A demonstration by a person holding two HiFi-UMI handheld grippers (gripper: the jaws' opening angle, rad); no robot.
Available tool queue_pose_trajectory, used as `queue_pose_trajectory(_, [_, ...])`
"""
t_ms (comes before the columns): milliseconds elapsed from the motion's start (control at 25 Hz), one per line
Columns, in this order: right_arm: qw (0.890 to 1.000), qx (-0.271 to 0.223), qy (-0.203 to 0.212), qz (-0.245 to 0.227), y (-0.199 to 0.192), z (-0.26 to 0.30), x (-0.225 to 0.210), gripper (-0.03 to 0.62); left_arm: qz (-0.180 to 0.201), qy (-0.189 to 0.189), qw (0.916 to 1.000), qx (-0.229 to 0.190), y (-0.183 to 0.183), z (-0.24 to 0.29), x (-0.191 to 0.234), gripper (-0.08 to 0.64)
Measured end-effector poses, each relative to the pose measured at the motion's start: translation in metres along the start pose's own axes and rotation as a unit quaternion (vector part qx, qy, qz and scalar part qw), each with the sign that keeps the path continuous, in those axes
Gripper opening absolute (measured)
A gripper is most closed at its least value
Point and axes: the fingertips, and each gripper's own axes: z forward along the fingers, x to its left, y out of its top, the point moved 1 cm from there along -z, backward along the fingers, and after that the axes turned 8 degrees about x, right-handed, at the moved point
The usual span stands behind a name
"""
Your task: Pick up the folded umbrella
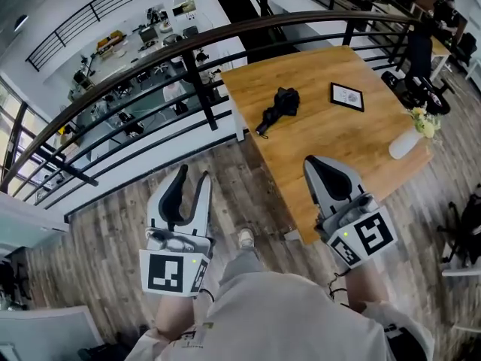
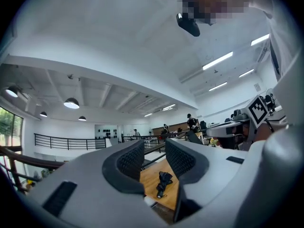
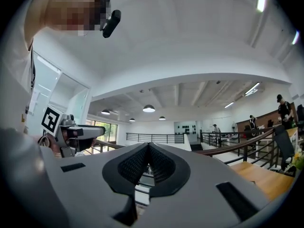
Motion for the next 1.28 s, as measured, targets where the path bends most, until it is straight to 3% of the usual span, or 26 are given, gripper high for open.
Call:
queue_pose_trajectory(280, [0.999,0.007,-0.038,-0.004,0.004,0.09,-0.033,0.028,-0.017,-0.036,0.9992,0.0,-0.019,0.078,0.072,0.17])
queue_pose_trajectory(520, [0.997,0.021,-0.076,-0.005,0.01,0.139,-0.057,0.028,0.01,-0.082,0.9964,0.019,-0.029,0.133,0.099,0.198])
queue_pose_trajectory(720, [0.995,0.034,-0.099,-0.003,0.008,0.157,-0.073,0.028,0.027,-0.12,0.9918,0.033,-0.038,0.161,0.098,0.21])
queue_pose_trajectory(1280, [0.988,0.058,-0.138,0.026,-0.017,0.14,-0.136,0.028,0.016,-0.179,0.9821,0.058,-0.049,0.227,0.05,0.242])
